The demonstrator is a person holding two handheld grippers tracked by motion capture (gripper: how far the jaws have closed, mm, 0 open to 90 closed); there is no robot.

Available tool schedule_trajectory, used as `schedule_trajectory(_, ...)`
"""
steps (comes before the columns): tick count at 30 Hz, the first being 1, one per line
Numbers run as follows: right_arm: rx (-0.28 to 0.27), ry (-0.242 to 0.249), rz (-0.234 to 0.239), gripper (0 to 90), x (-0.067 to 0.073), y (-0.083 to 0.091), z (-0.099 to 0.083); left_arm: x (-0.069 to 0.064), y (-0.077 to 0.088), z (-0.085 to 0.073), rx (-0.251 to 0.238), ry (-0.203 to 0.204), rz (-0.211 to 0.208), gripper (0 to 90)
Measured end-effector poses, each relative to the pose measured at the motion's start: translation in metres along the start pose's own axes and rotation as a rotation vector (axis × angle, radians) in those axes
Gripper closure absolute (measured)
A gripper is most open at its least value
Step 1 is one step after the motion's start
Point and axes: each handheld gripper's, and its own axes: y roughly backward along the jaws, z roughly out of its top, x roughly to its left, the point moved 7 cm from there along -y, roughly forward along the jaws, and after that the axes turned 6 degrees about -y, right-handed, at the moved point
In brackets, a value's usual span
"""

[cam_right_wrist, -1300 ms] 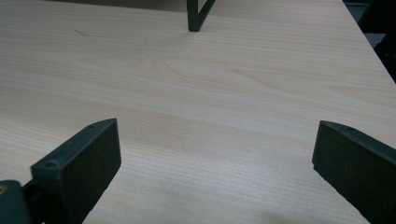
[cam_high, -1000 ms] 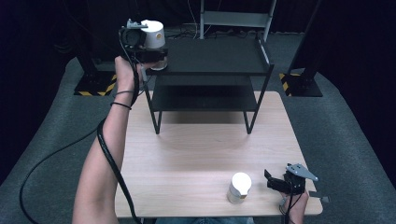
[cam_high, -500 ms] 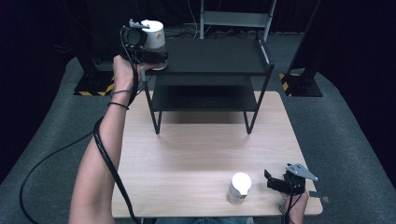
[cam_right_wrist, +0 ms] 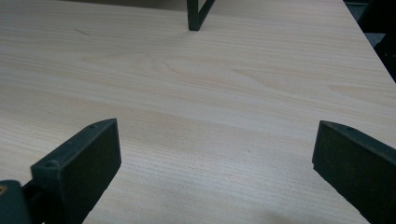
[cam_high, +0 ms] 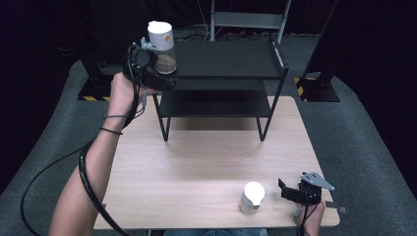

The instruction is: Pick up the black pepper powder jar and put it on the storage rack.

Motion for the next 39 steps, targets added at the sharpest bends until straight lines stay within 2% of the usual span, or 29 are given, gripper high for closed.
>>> schedule_trajectory(2,0.001,0.0,-0.002,0.2,0.0,0.0,0.0,-0.007,0.001,-0.011,0.002,-0.026,-0.007,0.0)
schedule_trajectory(5,0.001,0.001,-0.002,0.2,0.0,0.0,0.0,-0.016,-0.001,-0.031,-0.002,-0.049,-0.041,0.0)
schedule_trajectory(10,0.002,0.001,-0.004,0.2,0.0,0.0,0.0,-0.034,-0.011,-0.069,0.036,-0.086,-0.086,0.0)
schedule_trajectory(13,0.001,0.0,-0.004,0.2,0.001,0.0,0.0,-0.045,-0.021,-0.097,0.066,-0.102,-0.111,0.0)
schedule_trajectory(17,-0.001,-0.001,-0.005,0.2,0.0,0.0,0.0,-0.064,-0.035,-0.141,0.113,-0.1,-0.101,0.0)
schedule_trajectory(21,0.003,0.003,-0.007,0.2,0.001,0.0,0.0,-0.078,-0.053,-0.183,0.172,-0.074,-0.12,0.0)
schedule_trajectory(23,0.003,0.004,-0.008,0.2,0.001,0.0,0.0,-0.084,-0.062,-0.202,0.194,-0.035,-0.133,0.0)
schedule_trajectory(25,0.004,0.002,-0.01,0.2,0.001,0.0,0.0,-0.092,-0.071,-0.222,0.196,0.014,-0.152,0.0)
schedule_trajectory(27,0.005,0.001,-0.012,0.2,0.001,-0.001,0.0,-0.096,-0.077,-0.235,0.203,0.048,-0.178,0.0)
schedule_trajectory(28,0.004,0.003,-0.013,0.2,0.002,-0.001,0.0,-0.099,-0.08,-0.242,0.204,0.062,-0.175,0.0)
schedule_trajectory(30,0.005,0.005,-0.012,0.2,0.002,-0.001,0.001,-0.104,-0.087,-0.251,0.225,0.076,-0.184,0.0)
schedule_trajectory(34,0.006,0.007,-0.013,0.2,0.002,-0.001,0.001,-0.109,-0.093,-0.264,0.231,0.109,-0.185,0.0)
schedule_trajectory(36,0.005,0.005,-0.012,0.2,0.002,-0.001,0.001,-0.11,-0.096,-0.268,0.246,0.118,-0.188,0.0)
schedule_trajectory(39,0.006,0.007,-0.014,0.2,0.002,-0.001,0.001,-0.111,-0.101,-0.276,0.252,0.154,-0.198,0.0)
